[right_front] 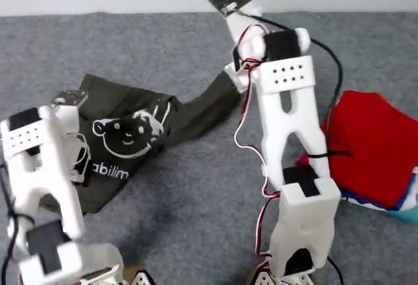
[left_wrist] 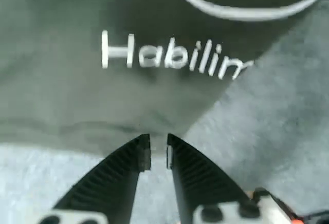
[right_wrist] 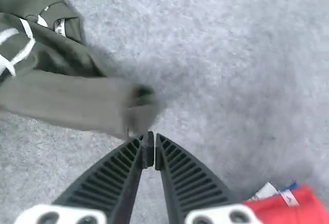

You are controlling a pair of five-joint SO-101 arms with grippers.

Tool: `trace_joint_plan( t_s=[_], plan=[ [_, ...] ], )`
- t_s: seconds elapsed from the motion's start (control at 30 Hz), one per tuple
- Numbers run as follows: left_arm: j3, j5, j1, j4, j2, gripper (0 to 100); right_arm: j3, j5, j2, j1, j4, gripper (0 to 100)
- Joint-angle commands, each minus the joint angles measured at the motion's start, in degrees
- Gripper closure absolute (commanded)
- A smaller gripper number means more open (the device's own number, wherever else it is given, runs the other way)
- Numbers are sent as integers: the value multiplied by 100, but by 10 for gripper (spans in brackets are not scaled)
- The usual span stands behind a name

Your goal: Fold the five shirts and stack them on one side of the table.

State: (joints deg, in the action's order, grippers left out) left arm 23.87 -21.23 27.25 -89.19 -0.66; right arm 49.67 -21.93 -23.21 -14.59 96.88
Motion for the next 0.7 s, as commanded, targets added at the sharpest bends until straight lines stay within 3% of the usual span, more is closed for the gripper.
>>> trace_joint_plan(
  t_s=[0.0, 0.17, 0.43, 0.53, 0.67],
  plan=[
    [-233, -70, -35, 624, 897, 938, 290, -79, 497, 119, 171, 988],
    [-1771, -26, 105, 527, 2453, 938, 290, -79, 505, 224, 242, 988],
    [-5613, 185, 475, -1178, 4035, 938, 158, -62, 409, 127, 330, 980],
    [-5824, 343, 571, -1152, 3868, 938, 97, -35, 189, 31, 321, 890],
    [-5024, 334, 466, -1152, 3182, 928, 132, 422, -180, -92, 224, 771]
  ],
)
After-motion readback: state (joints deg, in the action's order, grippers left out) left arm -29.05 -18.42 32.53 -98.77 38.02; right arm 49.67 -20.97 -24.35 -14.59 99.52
